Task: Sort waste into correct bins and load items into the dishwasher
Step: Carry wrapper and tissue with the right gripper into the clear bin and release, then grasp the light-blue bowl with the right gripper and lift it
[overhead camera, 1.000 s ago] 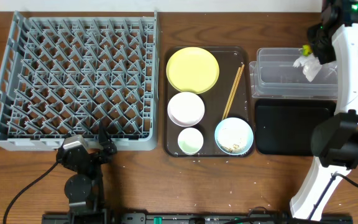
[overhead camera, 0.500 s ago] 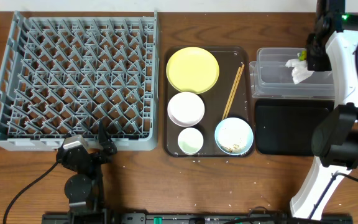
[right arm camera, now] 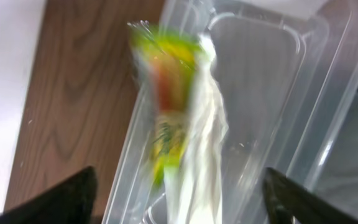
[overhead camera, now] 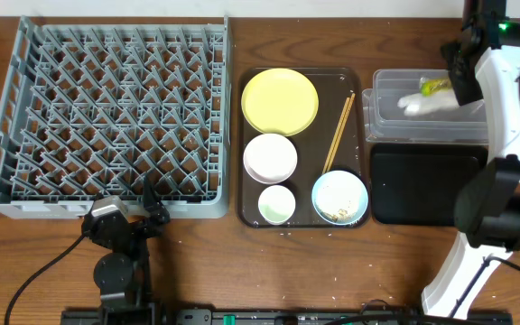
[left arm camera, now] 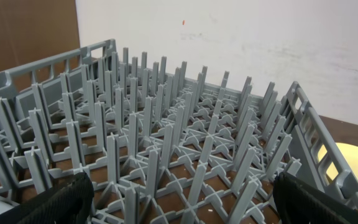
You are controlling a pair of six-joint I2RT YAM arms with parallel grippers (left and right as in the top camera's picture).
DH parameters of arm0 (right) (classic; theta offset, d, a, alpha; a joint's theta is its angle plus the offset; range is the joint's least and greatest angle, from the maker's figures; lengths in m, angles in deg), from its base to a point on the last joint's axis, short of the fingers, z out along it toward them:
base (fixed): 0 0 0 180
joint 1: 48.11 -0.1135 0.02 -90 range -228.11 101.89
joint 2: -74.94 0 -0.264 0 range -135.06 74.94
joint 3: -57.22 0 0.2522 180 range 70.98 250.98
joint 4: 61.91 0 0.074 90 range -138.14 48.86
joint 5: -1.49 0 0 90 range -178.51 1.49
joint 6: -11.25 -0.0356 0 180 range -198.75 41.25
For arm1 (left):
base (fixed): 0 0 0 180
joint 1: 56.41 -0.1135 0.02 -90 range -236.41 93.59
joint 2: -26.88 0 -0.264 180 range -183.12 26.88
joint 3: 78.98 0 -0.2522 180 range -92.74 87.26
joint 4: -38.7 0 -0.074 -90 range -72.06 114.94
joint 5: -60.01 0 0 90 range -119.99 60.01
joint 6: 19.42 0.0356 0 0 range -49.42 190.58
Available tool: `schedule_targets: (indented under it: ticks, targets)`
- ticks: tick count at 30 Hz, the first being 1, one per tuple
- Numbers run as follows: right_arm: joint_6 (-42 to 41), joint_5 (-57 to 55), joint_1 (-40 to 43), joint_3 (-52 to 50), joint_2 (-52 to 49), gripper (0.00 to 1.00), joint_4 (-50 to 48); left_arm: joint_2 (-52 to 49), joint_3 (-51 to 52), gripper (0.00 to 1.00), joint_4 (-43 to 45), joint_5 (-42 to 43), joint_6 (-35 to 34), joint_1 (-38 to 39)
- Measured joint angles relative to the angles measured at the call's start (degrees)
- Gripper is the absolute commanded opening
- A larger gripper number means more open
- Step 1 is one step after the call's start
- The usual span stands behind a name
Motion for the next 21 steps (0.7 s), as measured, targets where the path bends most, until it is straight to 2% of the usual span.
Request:
schedule_targets:
  ticks: [9,15,18,21]
  targets:
    - [8.6,2.1,0.0,0.0,2.8,0.79,0.8,0.0,0.0,0.93,0.0,0.0,0.0,0.0]
    - [29.9,17.6,-1.2,0.0,3.0,0.75,-2.1,0.0,0.0,0.93,0.0,0.0,0.0,0.0]
    - [40.5,25.3,-4.8,0.0,3.3,0.74,1.4,0.0,0.0,0.93,0.0,0.0,0.0,0.0]
    - [47.4,28.7,-11.2,-0.1,3.4,0.65,7.1,0.0,0.0,0.93,0.0,0.0,0.0,0.0]
